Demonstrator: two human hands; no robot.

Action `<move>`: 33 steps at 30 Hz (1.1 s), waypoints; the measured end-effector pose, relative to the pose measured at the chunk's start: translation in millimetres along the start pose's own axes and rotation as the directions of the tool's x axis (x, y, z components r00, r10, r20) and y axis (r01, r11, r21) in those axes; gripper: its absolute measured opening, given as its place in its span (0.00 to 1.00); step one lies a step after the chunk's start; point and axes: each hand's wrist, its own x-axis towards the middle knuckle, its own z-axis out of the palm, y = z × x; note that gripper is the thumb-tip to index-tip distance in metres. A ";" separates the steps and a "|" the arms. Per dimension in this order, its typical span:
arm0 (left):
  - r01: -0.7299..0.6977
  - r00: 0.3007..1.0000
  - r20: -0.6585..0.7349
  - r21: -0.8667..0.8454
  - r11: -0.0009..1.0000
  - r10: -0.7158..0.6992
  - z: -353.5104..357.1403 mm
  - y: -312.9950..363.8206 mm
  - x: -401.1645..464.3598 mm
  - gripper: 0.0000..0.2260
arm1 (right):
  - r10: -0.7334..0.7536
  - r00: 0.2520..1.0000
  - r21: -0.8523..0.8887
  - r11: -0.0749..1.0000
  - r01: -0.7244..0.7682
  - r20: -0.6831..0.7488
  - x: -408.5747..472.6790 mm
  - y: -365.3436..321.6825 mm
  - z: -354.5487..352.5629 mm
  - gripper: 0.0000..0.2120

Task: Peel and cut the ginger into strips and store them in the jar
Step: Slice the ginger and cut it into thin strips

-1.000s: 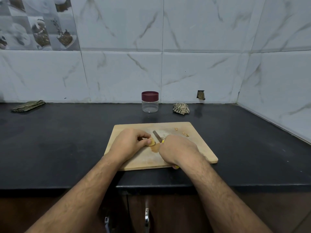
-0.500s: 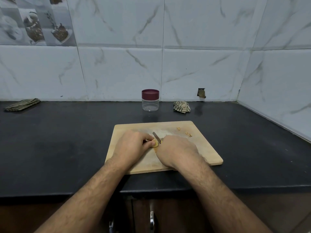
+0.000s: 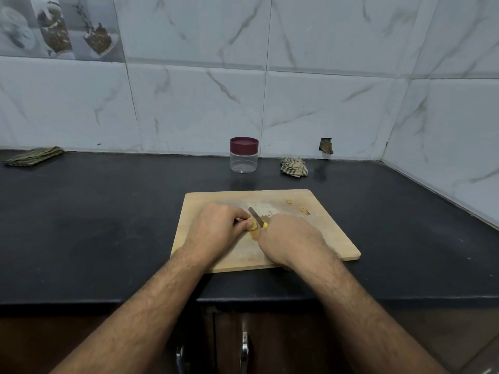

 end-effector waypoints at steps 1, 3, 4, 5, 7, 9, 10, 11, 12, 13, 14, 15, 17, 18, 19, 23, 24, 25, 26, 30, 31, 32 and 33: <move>0.000 1.000 0.001 -0.002 1.000 0.000 0.7 -0.4 0.0 0.08 | 0.003 1.000 0.014 1.000 -0.003 -0.004 0.0 0.6 -0.6 0.14; 0.010 1.000 0.001 -0.008 1.000 -0.010 1.1 -0.2 0.0 0.08 | 0.008 1.000 0.042 0.999 -0.007 -0.022 0.2 1.5 -2.9 0.14; 0.015 1.000 0.003 -0.007 1.000 -0.015 1.0 0.0 -0.1 0.08 | 0.005 1.000 0.047 0.999 -0.004 -0.027 0.2 1.4 -3.6 0.14; 0.017 1.000 0.004 0.000 1.000 -0.017 0.7 0.3 -0.1 0.08 | 0.000 1.000 0.046 0.999 0.002 -0.026 -0.1 0.5 -3.5 0.14; 0.014 1.000 0.007 0.014 1.000 -0.015 0.2 0.7 -0.3 0.07 | -0.008 1.000 0.032 0.999 0.008 -0.015 -0.9 -1.6 -2.0 0.14; 0.014 1.000 0.009 0.013 1.000 -0.014 0.0 1.6 -0.8 0.07 | -0.001 1.000 0.015 1.000 0.001 0.002 -0.8 -3.2 0.3 0.15; 0.014 1.000 0.009 0.012 1.000 -0.014 -0.5 2.3 -1.0 0.07 | 0.005 1.000 0.011 1.000 -0.006 0.008 -0.4 -3.6 0.9 0.15; 0.014 1.000 0.008 0.010 1.000 -0.014 -1.1 3.0 -1.2 0.07 | 0.011 1.000 0.011 1.000 -0.011 0.013 0.0 -3.5 1.0 0.14; 0.013 1.000 0.007 0.010 1.000 -0.013 -1.5 3.4 -1.3 0.07 | 0.014 1.000 0.011 1.000 -0.015 0.016 0.6 -3.4 0.8 0.14; 0.012 1.000 0.008 0.010 1.000 -0.012 -1.8 3.7 -1.4 0.07 | 0.015 1.000 0.011 1.000 -0.015 0.021 1.0 -3.3 0.4 0.14; 0.012 1.000 0.009 0.011 1.000 -0.012 -2.0 4.0 -1.6 0.07 | 0.015 0.999 0.011 1.000 -0.015 0.029 1.9 -3.4 0.0 0.14; 0.012 1.000 0.011 0.016 1.000 -0.013 -2.2 4.5 -1.8 0.07 | 0.014 0.999 0.010 1.000 -0.014 0.038 2.8 -3.8 -0.2 0.14; 0.019 1.000 0.008 0.030 0.999 -0.019 -2.3 5.1 -1.7 0.07 | 0.009 0.999 0.003 1.000 -0.009 0.052 5.3 -4.5 -0.3 0.14; 0.022 1.000 0.004 0.036 0.999 -0.022 -2.2 5.1 -1.3 0.07 | 0.007 0.998 -0.005 1.000 -0.007 0.057 6.1 -5.1 -0.4 0.14; 0.025 1.000 0.000 0.041 0.999 -0.025 -2.1 5.1 -1.3 0.08 | 0.007 0.998 -0.015 1.000 -0.006 0.063 6.4 -6.1 -0.5 0.14; 0.024 1.000 -0.014 0.054 0.998 -0.024 -0.6 4.0 -0.1 0.08 | 0.007 0.996 -0.058 0.998 -0.002 0.092 4.9 -11.1 -1.2 0.16; 0.025 1.000 -0.017 0.053 0.998 -0.024 -0.3 3.8 0.1 0.08 | 0.011 0.995 -0.066 0.998 -0.005 0.098 4.0 -12.4 -1.7 0.16; 0.025 1.000 -0.018 0.052 0.998 -0.024 -0.1 3.8 0.2 0.08 | 0.016 0.994 -0.073 0.997 -0.008 0.104 3.7 -13.8 -2.2 0.16; 0.025 1.000 -0.019 0.052 0.998 -0.024 0.1 3.7 0.2 0.08 | 0.020 0.994 -0.080 0.997 -0.012 0.110 3.7 -15.3 -2.7 0.16; 0.026 1.000 -0.016 0.052 0.998 -0.025 -0.6 4.9 0.0 0.08 | 0.037 0.991 -0.106 0.994 -0.023 0.130 6.8 -18.7 -2.3 0.16; 0.029 1.000 -0.014 0.050 0.998 -0.028 -0.8 5.4 -0.3 0.08 | 0.039 0.990 -0.112 0.993 -0.023 0.137 7.5 -19.1 -2.0 0.16; 0.031 0.999 -0.013 0.052 0.998 -0.030 -1.1 5.5 -0.1 0.08 | 0.039 0.989 -0.117 0.993 -0.022 0.142 8.5 -19.8 -1.8 0.16; 0.033 0.999 -0.014 0.056 0.998 -0.032 -1.3 5.8 -0.1 0.08 | 0.037 0.989 -0.123 0.992 -0.019 0.144 9.2 -19.8 -1.8 0.16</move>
